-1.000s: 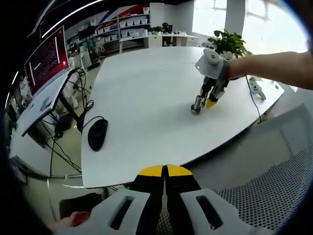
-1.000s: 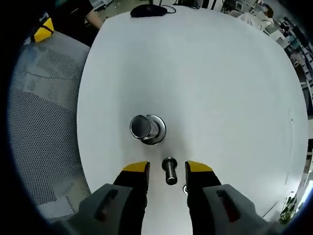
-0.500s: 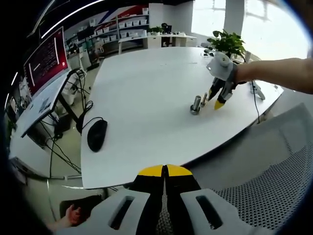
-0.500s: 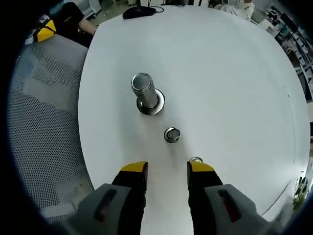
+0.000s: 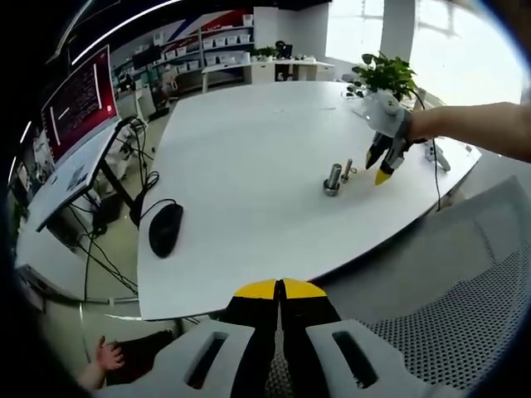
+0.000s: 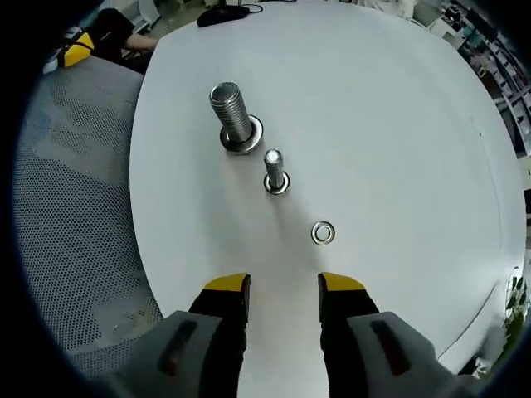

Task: Place the washer onto the threaded stud by aligning its center hole with the stud, sliding it down to the base, and recovering from edge contact or off-axis alignment until the washer reaches the visible bottom stop.

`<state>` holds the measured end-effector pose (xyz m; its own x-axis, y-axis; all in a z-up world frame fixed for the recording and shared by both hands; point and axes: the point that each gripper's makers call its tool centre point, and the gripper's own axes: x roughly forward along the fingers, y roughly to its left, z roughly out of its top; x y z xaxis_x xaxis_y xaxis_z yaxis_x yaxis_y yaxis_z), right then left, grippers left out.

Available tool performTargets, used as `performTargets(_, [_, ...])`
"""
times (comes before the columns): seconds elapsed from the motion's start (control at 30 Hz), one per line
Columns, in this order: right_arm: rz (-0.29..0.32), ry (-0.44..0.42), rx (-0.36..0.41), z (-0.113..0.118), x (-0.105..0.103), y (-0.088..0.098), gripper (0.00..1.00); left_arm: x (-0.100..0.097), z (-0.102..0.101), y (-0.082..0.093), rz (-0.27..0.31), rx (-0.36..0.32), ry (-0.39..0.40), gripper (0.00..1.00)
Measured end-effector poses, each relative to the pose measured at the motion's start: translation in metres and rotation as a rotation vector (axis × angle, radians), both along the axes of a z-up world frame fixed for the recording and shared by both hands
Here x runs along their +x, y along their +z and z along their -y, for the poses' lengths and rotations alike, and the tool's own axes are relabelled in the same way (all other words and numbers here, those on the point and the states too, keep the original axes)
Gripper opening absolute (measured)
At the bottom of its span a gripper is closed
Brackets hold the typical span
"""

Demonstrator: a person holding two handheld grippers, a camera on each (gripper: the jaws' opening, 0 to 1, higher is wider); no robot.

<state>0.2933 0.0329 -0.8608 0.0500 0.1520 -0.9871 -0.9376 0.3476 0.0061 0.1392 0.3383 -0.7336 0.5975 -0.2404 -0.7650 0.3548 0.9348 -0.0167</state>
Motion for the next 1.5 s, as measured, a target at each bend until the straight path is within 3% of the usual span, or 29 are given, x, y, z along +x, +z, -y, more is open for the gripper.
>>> performTargets(0.47, [0.016, -0.092, 0.031, 0.007, 0.011, -0.008, 0.33, 0.000, 0.000, 0.000, 0.004, -0.004, 0.000, 0.00])
performTargets(1.07, [0.028, -0.084, 0.048, -0.010, 0.032, -0.009, 0.26, 0.001, 0.000, 0.001, 0.006, -0.003, 0.000, 0.00])
performTargets(1.5, [0.033, -0.059, 0.027, -0.026, 0.035, -0.007, 0.25, 0.001, 0.000, 0.001, 0.004, -0.003, -0.003, 0.00])
